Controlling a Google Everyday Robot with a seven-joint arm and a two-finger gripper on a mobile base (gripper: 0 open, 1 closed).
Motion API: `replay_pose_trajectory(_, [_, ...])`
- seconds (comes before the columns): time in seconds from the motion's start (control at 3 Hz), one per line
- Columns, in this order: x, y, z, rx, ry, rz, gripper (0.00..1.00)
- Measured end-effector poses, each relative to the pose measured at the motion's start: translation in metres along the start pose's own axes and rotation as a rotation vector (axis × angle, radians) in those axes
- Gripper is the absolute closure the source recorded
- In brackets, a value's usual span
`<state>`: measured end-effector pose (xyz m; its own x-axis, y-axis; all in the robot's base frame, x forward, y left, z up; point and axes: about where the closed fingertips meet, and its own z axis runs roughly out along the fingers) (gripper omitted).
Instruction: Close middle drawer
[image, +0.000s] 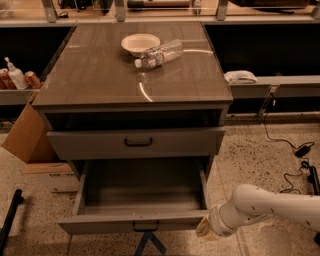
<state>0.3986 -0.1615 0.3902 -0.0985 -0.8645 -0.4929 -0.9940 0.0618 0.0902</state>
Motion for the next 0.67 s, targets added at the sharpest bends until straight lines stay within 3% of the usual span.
replay_pose_trajectory(0.33, [0.003, -0.007, 0.008, 0.037, 0.024, -0.004, 1.00])
replay_pose_trajectory(0.67, [0.011, -0.023, 0.016, 0.106, 0.058, -0.019, 1.00])
